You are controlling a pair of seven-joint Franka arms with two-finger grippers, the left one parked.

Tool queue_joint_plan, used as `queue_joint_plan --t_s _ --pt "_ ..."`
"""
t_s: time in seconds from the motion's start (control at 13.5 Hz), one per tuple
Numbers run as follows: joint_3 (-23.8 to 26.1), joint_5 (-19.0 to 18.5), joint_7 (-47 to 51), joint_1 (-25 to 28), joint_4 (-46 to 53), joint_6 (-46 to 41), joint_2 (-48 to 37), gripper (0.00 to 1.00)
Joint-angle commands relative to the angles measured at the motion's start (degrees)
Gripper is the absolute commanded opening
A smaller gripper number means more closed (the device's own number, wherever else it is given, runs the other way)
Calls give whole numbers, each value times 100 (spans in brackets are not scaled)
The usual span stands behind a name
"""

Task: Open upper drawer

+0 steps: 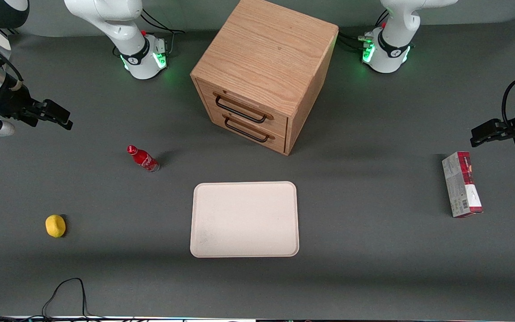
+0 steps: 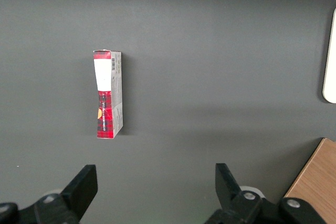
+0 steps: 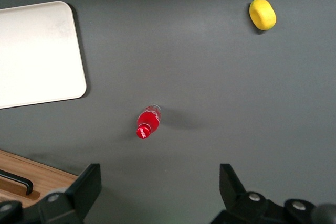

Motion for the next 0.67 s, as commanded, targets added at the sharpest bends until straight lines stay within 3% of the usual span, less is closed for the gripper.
queue_joint_plan --t_s 0.0,0.3,0.59 --pt "-14 -55 152 47 22 51 -70 100" --pt "186 -73 161 117 704 8 429 100" --pt "1090 -117 697 179 1050 16 738 100"
